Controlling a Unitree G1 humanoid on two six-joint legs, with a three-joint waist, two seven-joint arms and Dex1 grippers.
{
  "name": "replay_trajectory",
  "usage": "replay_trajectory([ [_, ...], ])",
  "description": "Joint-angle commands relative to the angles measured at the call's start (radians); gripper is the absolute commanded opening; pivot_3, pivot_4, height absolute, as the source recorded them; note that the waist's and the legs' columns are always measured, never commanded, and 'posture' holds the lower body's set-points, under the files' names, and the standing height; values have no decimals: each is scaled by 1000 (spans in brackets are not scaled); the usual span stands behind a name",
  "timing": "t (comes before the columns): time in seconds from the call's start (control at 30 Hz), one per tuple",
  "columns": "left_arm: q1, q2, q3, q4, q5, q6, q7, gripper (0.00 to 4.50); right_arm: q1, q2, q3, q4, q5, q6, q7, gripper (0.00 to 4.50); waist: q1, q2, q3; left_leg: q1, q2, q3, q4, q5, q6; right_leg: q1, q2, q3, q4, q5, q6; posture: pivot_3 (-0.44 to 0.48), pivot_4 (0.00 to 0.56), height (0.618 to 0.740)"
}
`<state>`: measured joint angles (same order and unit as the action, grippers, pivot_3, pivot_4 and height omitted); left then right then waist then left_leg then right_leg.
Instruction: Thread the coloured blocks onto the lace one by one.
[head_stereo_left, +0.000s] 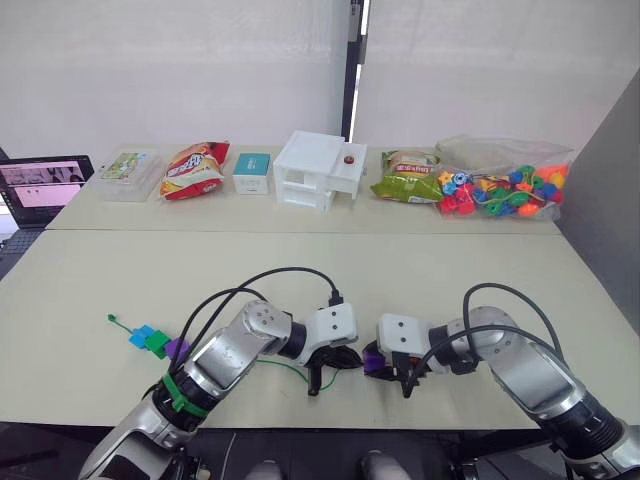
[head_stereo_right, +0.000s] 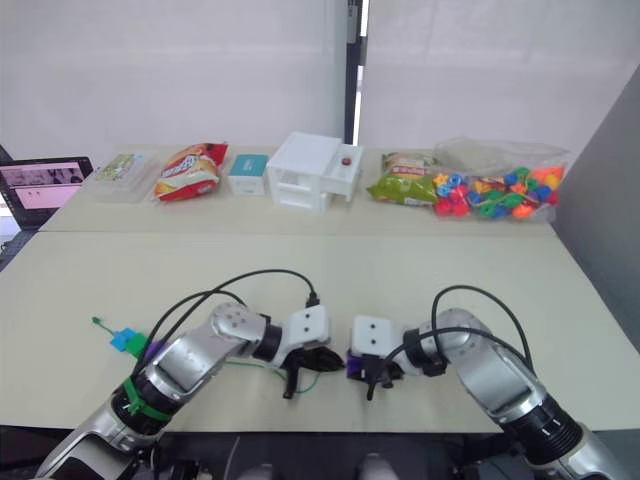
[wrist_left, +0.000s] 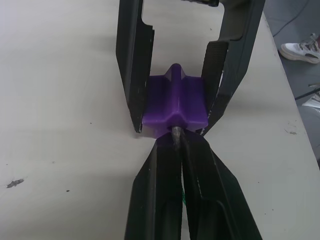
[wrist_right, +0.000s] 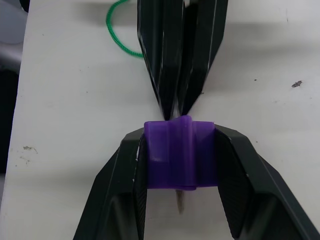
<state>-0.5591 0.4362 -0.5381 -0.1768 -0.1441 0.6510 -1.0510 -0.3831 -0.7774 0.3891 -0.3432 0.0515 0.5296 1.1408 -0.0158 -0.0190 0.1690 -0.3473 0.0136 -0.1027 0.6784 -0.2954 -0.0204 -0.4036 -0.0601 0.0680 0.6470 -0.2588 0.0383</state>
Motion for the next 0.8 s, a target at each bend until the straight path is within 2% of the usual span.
replay_trajectory([
  [0.03, -13, -46, -19, -26, -27, -32, -17, 0, 19, -1, 23, 17, -24, 30, -23, 1377, 3, 0, 0, 0, 0, 0, 0, 0, 0, 0, 0, 0, 0, 0, 0, 0, 150, 740],
  [0.1, -10, -41, -12, -21, -19, -29, -9, 0, 20, -2, 22, 15, -24, 31, -24, 1377, 3, 0, 0, 0, 0, 0, 1, 0, 0, 0, 0, 0, 0, 0, 0, 0, 150, 740],
  [0.17, 3, -20, 26, -44, -56, -7, -29, 742, 22, -2, 20, 13, -23, 33, -26, 1377, 3, 0, 0, 0, 0, 0, 1, 0, 0, 0, 0, 0, 0, 0, 0, 0, 150, 740],
  [0.2, 8, -7, 47, -56, -72, 5, -36, 949, 22, -2, 20, 16, -23, 31, -27, 1377, 2, 0, 0, 0, 0, 0, 1, 0, 0, 0, 0, 0, 0, 0, 0, 0, 150, 740],
  [0.4, 34, 50, 126, -111, -120, 46, -29, 2889, 32, -7, 17, 11, -20, 31, -34, 1377, 0, 0, 0, 0, 0, 0, 0, 0, 0, 0, 0, 0, 0, 0, 0, 0, 150, 740],
  [0.53, 72, 94, 149, -129, -132, 50, -22, 2889, 38, -11, 15, 6, -16, 34, -38, 1377, -1, 0, 0, 0, 0, 0, 0, 0, 0, 0, 0, 0, 0, 0, 0, 0, 150, 740],
  [0.63, 125, 136, 131, -105, -95, 1, -10, 2889, 37, -11, 12, 1, -12, 40, -39, 1377, -1, 0, 0, 0, 0, 0, 0, 0, 0, 0, 0, 0, 0, 0, 0, 0, 150, 740],
  [0.8, 147, 106, 110, -72, -83, -21, 14, 2889, 34, -12, 6, -4, -8, 51, -38, 1377, 2, 0, 0, 0, 0, 0, 0, 0, 0, 0, 0, 0, 0, 0, 0, 0, 150, 740],
])
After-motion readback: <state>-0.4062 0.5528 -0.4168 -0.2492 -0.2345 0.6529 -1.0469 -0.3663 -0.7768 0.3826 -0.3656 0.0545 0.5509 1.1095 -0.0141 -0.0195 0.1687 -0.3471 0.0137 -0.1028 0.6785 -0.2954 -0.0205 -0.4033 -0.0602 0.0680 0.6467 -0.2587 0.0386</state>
